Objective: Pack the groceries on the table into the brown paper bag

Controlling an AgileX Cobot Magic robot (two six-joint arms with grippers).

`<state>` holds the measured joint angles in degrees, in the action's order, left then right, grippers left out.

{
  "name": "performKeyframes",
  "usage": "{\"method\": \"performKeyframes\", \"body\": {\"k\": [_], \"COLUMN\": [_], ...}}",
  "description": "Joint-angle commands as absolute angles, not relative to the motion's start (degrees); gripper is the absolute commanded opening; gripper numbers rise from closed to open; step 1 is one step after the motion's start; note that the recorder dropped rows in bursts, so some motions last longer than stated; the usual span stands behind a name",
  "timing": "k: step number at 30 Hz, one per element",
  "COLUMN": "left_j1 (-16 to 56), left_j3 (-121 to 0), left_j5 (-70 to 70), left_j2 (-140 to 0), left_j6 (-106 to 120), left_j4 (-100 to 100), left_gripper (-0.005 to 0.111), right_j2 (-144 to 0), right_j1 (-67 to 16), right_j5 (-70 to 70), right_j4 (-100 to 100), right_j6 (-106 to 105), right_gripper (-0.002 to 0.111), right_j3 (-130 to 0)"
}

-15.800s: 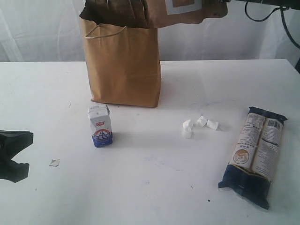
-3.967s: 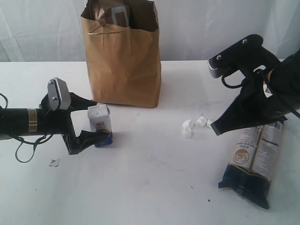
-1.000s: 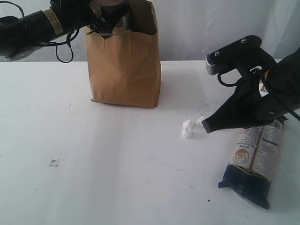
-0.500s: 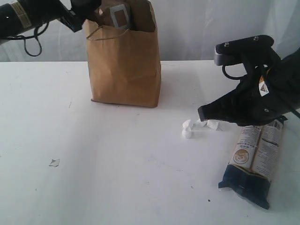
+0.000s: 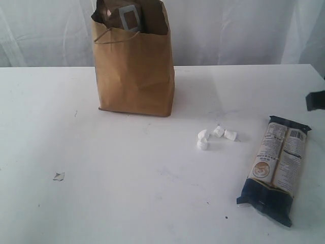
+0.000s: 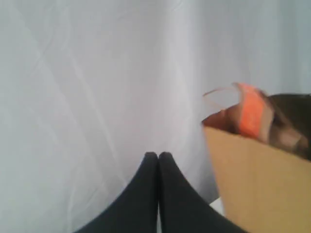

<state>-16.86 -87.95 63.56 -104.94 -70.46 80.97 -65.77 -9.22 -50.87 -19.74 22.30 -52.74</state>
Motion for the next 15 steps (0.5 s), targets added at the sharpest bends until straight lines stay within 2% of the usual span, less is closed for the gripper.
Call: {"method": "performKeyframes", "body": {"k": [1, 5, 8, 10, 14, 15], "left_j1": [-18.8, -18.5, -18.7, -18.7, -18.6, -18.4], "left_j3": [-88.6, -86.2, -80.8, -76.7, -67.5, -64.6], "left_j5": [47.9, 24.8, 17.2, 16.3, 15.9, 15.5], "left_j2": [-102.9, -101.8, -100.5, -99.5, -97.3, -96.9], "left_j6": [-86.4, -115.2, -119.8, -119.5, -117.8, -116.5], "left_j4": [91.6, 99.9, 99.9, 99.9, 99.9, 99.9], "left_gripper": [0.000, 0.000, 0.000, 0.000, 0.000, 0.000], "right_j2": [-69.0, -74.3, -77.0, -78.4, -81.3, -82.0], "right_j1": [-3.2, -1.6, -1.6, -1.6, -1.6, -1.6], "right_j5": [-57.0, -56.7, -56.1, -56.2, -51.3, -49.6], "right_j4": [-2.5, 0.0, -0.6, 0.9, 3.9, 3.9], "right_j6": [4.0, 1.7, 1.8, 1.8, 2.5, 2.7], "right_gripper": [0.000, 0.000, 0.008, 0.021, 0.067, 0.074], "right_j3": [-52.6, -52.6, -52.6, -52.6, -52.6, -52.6]}}
